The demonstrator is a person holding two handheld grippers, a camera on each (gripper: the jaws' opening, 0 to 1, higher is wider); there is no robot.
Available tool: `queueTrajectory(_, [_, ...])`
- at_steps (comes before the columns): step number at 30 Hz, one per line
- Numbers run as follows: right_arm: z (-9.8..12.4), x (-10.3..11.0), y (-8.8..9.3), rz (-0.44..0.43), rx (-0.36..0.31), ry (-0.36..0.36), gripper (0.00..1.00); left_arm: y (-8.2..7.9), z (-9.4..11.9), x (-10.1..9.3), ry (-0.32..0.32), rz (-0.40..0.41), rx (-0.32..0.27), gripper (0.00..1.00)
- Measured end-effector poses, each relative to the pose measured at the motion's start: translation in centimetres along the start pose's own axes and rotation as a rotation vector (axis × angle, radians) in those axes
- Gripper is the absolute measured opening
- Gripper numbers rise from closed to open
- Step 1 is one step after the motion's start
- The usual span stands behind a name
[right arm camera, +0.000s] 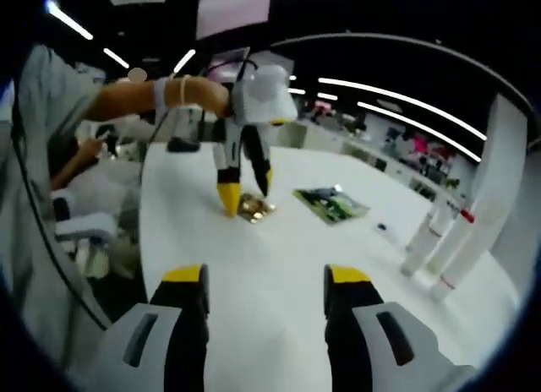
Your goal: Arrange the skincare products in the storage area until every visible bottle or jar stands upright without overlapping.
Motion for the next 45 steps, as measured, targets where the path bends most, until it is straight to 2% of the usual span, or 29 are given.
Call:
queueTrajectory(3, [0.0, 0.0, -0.4, -0.002, -0.011, -0.001, 0.54, -0.2, -0.1, 0.1, 0.010, 0.000, -0.003, 0.41])
queueTrajectory(5, [0.0, 0.0, -0.8, -0.009, -0.026, -0.007, 0.54, -0.1, 0.0, 0.2, -0.011, 0.000, -0.001, 0.41])
queueTrajectory(7, [0.1, 0.0, -1.3, -0.019, -0.054, -0.007, 0.54, -0.4, 0.0, 0.2, -0.025, 0.063, -0.032, 0.41])
queueTrajectory(8, [0.0, 0.0, -1.7, -0.037, -0.071, -0.018, 0.54, -0.6, 0.3, 0.1, -0.031, 0.059, -0.060, 0.41])
queueTrajectory(10, [-0.3, 0.0, -2.1, -0.089, -0.099, -0.036, 0.54, -1.3, 0.8, 0.5, -0.076, 0.062, -0.132, 0.41])
queueTrajectory(11, [-0.6, -0.1, -2.4, -0.139, -0.128, -0.059, 0.53, -2.2, 1.6, 0.7, -0.146, 0.055, -0.202, 0.41])
queueTrajectory(13, [-1.4, -0.8, -3.2, -0.255, -0.195, -0.087, 0.51, -3.3, 2.6, 0.6, -0.216, 0.042, -0.286, 0.41])
queueTrajectory(14, [-1.9, -1.5, -3.7, -0.337, -0.240, -0.089, 0.49, -4.1, 3.2, 0.5, -0.293, 0.031, -0.359, 0.41])
queueTrajectory(15, [-2.3, -2.0, -4.0, -0.389, -0.263, -0.096, 0.46, -4.6, 3.5, 0.3, -0.349, 0.053, -0.408, 0.41])
queueTrajectory(16, [-2.6, -2.7, -4.6, -0.483, -0.307, -0.118, 0.42, -5.3, 4.0, 0.4, -0.410, 0.079, -0.464, 0.41])
queueTrajectory(18, [-3.1, -3.4, -5.4, -0.580, -0.359, -0.156, 0.31, -6.3, 4.3, 0.0, -0.460, 0.072, -0.567, 0.41])
queueTrajectory(19, [-3.3, -3.6, -5.6, -0.608, -0.367, -0.184, 0.27, -6.5, 4.4, -0.1, -0.468, 0.068, -0.587, 0.41])
queueTrajectory(20, [-3.7, -3.8, -5.9, -0.644, -0.369, -0.216, 0.24, -7.0, 4.4, -0.7, -0.479, 0.068, -0.634, 0.41])
queueTrajectory(21, [-3.9, -4.3, -6.3, -0.689, -0.391, -0.219, 0.23, -7.0, 4.3, -0.9, -0.477, 0.077, -0.636, 0.41])
queueTrajectory(24, [-4.6, -4.9, -6.3, -0.703, -0.385, -0.210, 0.21, -7.4, 4.6, -1.6, -0.584, 0.064, -0.704, 0.41])
queueTrajectory(25, [-5.0, -4.9, -6.2, -0.707, -0.374, -0.203, 0.21, -7.5, 4.8, -1.7, -0.601, 0.079, -0.730, 0.41])
queueTrajectory(27, [-5.3, -4.8, -6.2, -0.718, -0.373, -0.213, 0.21, -7.6, 5.0, -2.0, -0.608, 0.074, -0.760, 0.41])
queueTrajectory(28, [-5.4, -4.4, -6.2, -0.731, -0.364, -0.244, 0.20, -7.5, 5.2, -2.3, -0.607, 0.091, -0.778, 0.41])
queueTrajectory(29, [-5.5, -4.3, -6.3, -0.741, -0.366, -0.253, 0.18, -7.5, 5.1, -2.4, -0.599, 0.092, -0.772, 0.41])
queueTrajectory(30, [-5.4, -4.3, -6.4, -0.749, -0.371, -0.254, 0.12, -7.4, 5.3, -2.5, -0.608, 0.097, -0.781, 0.41])
queueTrajectory(31, [-5.4, -4.3, -6.4, -0.748, -0.373, -0.251, 0.05, -7.6, 5.7, -2.5, -0.626, 0.091, -0.825, 0.41])
queueTrajectory(32, [-5.4, -4.3, -6.5, -0.746, -0.375, -0.245, 0.00, -7.6, 5.7, -2.7, -0.613, 0.085, -0.830, 0.40])
queueTrajectory(35, [-5.2, -4.7, -6.6, -0.725, -0.381, -0.228, 0.00, -7.3, 6.4, -2.8, -0.636, 0.078, -0.857, 0.33])
queueTrajectory(38, [-5.0, -4.6, -6.7, -0.733, -0.389, -0.247, 0.00, -7.5, 6.5, -3.0, -0.596, 0.082, -0.882, 0.37])
queueTrajectory(40, [-4.8, -4.8, -6.8, -0.745, -0.400, -0.254, 0.00, -7.3, 6.4, -2.9, -0.593, 0.083, -0.885, 0.38])
queueTrajectory(41, [-4.6, -5.0, -6.9, -0.755, -0.407, -0.261, 0.00, -7.2, 6.5, -2.7, -0.599, 0.099, -0.896, 0.38])
queueTrajectory(42, [-4.5, -5.2, -7.0, -0.762, -0.408, -0.267, 0.00, -6.9, 6.8, -2.3, -0.608, 0.141, -0.936, 0.39])
queueTrajectory(44, [-4.0, -5.5, -7.1, -0.780, -0.421, -0.289, 0.00, -6.6, 7.3, -2.0, -0.532, 0.243, -1.039, 0.42])
queueTrajectory(45, [-3.8, -5.5, -7.2, -0.790, -0.424, -0.311, 0.00, -6.6, 7.3, -2.2, -0.462, 0.280, -1.080, 0.42])
Point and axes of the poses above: the point that each gripper's makers call its tool centre point, and the gripper's own axes: z roughly backward along the fingers, x roughly to its left, y roughly out of its underside, the point moved 4 cm from there along z, roughly backward along the fingers, and after that the axes turned 15 degrees about -z, right-handed, at the moved point
